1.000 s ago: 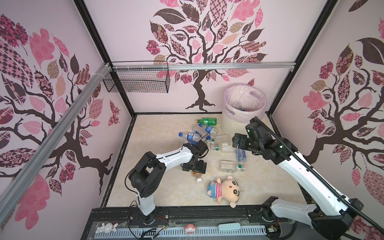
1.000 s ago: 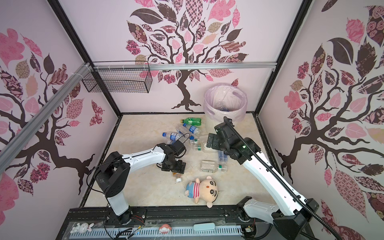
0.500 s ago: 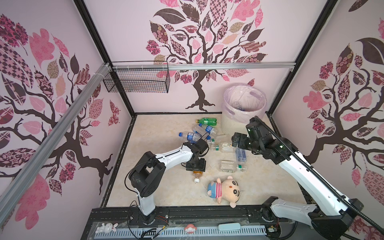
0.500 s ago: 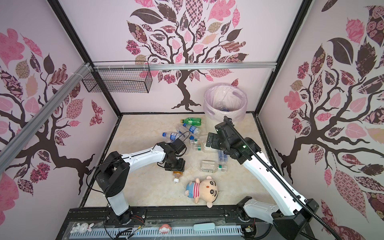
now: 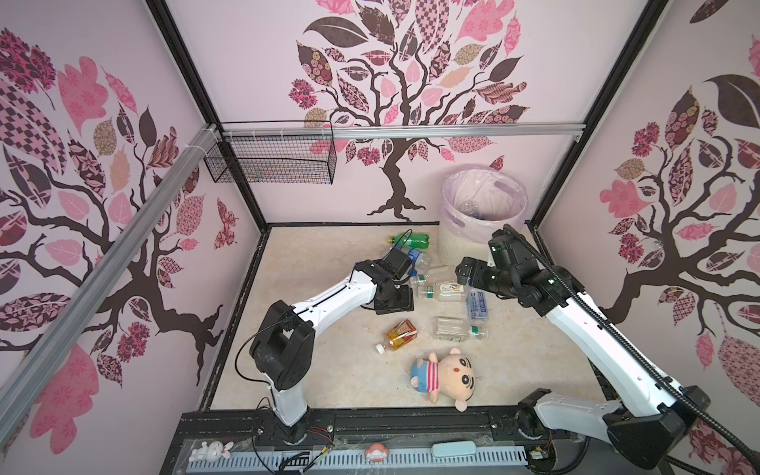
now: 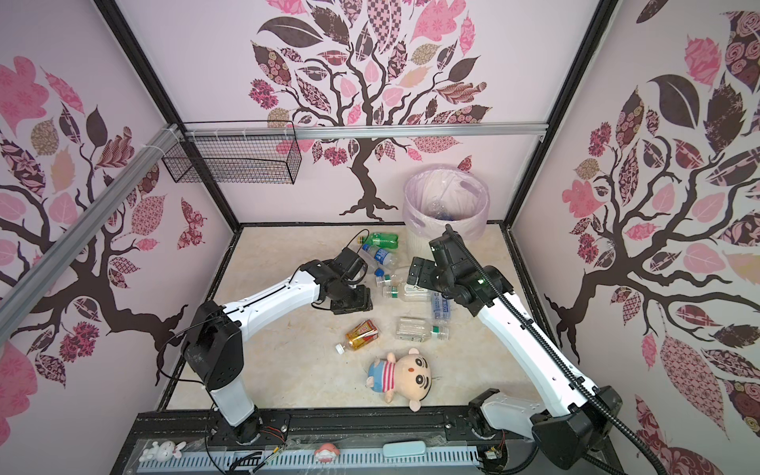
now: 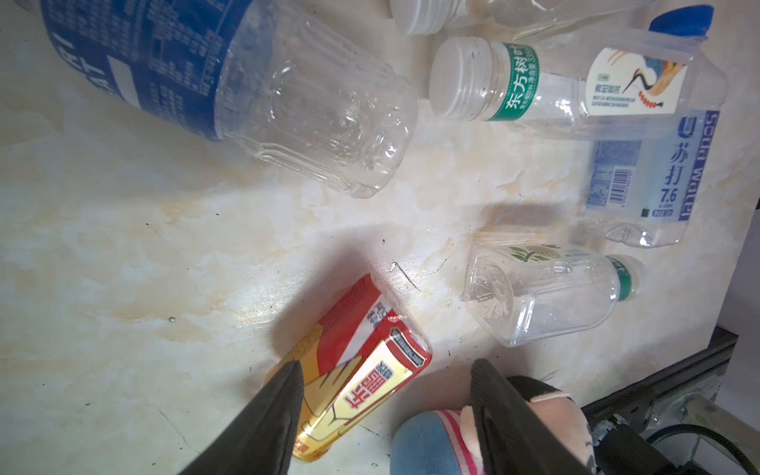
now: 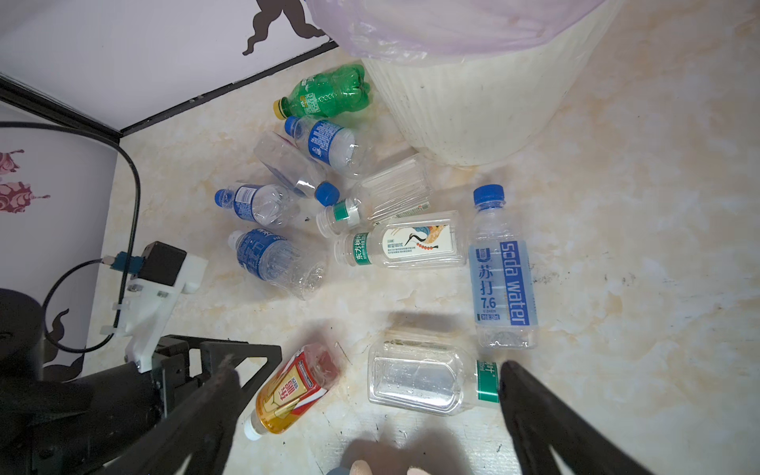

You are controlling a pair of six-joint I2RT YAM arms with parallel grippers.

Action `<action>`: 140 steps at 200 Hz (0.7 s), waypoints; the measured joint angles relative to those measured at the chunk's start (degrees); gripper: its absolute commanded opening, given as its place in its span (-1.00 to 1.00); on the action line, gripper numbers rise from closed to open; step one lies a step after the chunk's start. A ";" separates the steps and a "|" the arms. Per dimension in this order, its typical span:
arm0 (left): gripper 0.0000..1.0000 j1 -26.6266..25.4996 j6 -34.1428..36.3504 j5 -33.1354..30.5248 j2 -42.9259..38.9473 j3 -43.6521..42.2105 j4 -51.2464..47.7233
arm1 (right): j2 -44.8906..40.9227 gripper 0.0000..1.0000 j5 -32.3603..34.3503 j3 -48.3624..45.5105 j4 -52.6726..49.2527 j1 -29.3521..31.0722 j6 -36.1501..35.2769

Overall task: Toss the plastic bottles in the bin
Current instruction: 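Lower the left gripper onto the red-and-gold bottle and grasp it, then lift the red-and-gold bottle with the left gripper toward the bin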

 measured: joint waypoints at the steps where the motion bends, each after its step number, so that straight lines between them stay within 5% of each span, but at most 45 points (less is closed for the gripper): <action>1: 0.38 0.00 0.00 0.00 -0.07 -0.11 0.02 | 0.00 0.99 -0.04 0.00 0.00 0.00 0.02; 56: 0.42 -1.05 4.00 -1.31 -5.73 -10.49 0.24 | 0.02 0.99 -2.08 0.00 0.46 -0.28 -0.20; 140: 0.42 -9.03 14.19 -8.85 -2.40 -10.32 0.33 | 0.79 0.99 -3.30 0.00 1.09 -0.35 -0.20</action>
